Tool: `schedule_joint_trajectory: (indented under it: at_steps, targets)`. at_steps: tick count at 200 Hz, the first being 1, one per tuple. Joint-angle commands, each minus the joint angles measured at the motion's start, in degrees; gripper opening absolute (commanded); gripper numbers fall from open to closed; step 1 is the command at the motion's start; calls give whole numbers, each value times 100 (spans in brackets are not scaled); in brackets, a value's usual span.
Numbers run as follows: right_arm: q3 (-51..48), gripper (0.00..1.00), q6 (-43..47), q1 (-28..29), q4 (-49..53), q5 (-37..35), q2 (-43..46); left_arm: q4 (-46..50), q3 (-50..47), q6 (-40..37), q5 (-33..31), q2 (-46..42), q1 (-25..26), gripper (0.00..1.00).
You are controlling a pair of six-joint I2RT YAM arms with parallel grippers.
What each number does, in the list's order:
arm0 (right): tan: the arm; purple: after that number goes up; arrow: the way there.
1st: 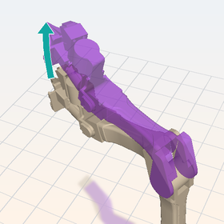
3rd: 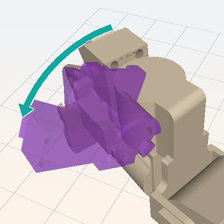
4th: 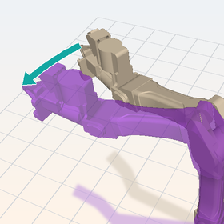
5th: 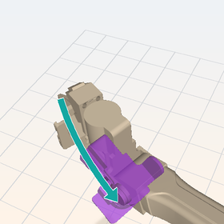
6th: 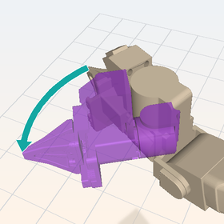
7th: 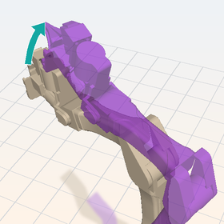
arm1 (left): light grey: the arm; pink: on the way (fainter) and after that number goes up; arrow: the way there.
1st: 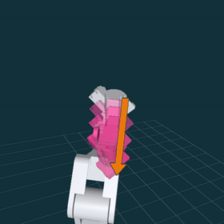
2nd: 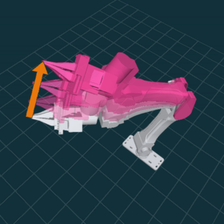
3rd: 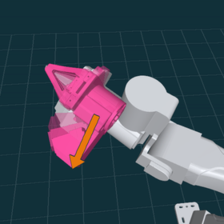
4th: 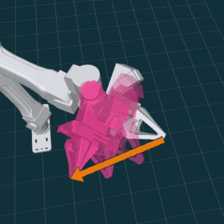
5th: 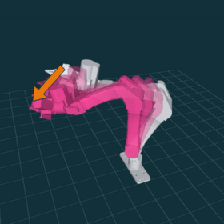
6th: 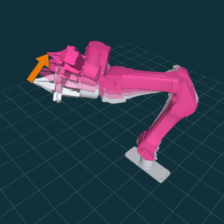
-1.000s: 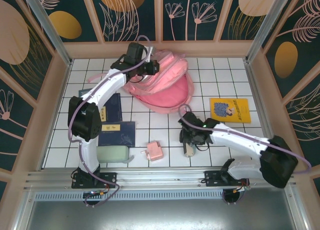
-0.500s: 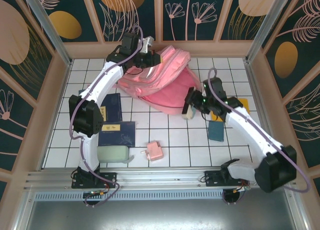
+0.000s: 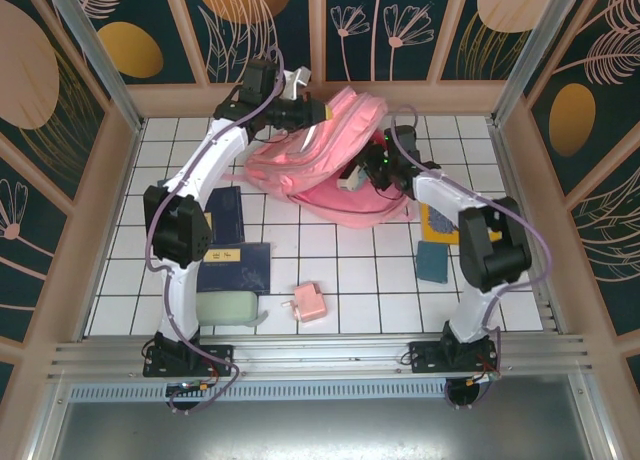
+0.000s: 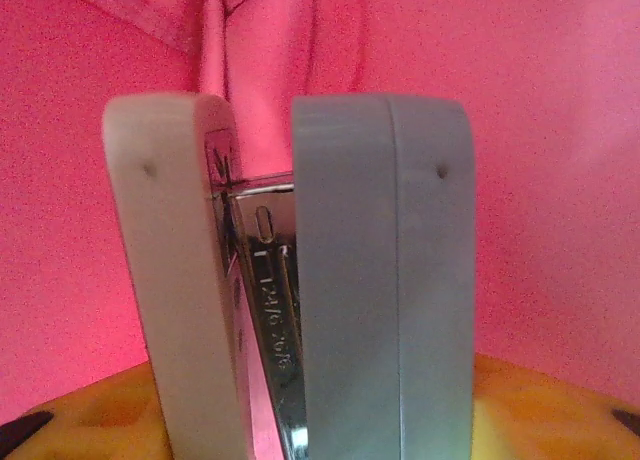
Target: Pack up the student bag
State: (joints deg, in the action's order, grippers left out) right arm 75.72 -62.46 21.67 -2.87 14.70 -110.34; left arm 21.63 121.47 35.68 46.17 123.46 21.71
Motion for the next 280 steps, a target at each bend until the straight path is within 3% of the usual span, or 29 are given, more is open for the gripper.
schedule_joint_trajectory:
  at_steps: [1,33,40,54,71,90,131,161,183,243,264,280]
  targets:
    - [779,40,-428,277,-954,61,-346,-1035,369,130,556,-73,-36,0]
    - [2005,43,-492,547,-387,18,-1374,-1092,377,167,595,-24,-37,0]
    - [2346,51,-466,601,-138,39,-1617,-1094,377,167,595,-24,-44,0]
    - [2879,77,-402,667,275,83,-1956,-1090,369,178,592,-54,-83,0]
    - [2849,90,-392,694,319,-32,-1908,-1090,314,202,561,-123,-164,0]
    - [2592,96,-284,648,215,-89,-1664,-1132,190,253,557,-205,-288,0]
    - [2179,99,353,489,-71,257,-1063,-1231,26,352,546,-270,-412,0]
    - [1924,99,1080,366,617,40,-400,-1219,-102,317,429,-304,-414,0]
    - [1131,98,1498,247,634,-13,379,-1234,-320,264,338,-374,-413,0]
    - [-839,99,2133,254,1693,-1529,2584,-1520,-1110,247,-288,-638,-434,0]
    - [-1200,99,2719,467,2077,-1406,3163,-1670,-1547,241,-430,-731,-440,0]
    - [-1161,99,3261,1052,2687,-1400,3255,-1733,-1931,160,-540,-850,-439,0]
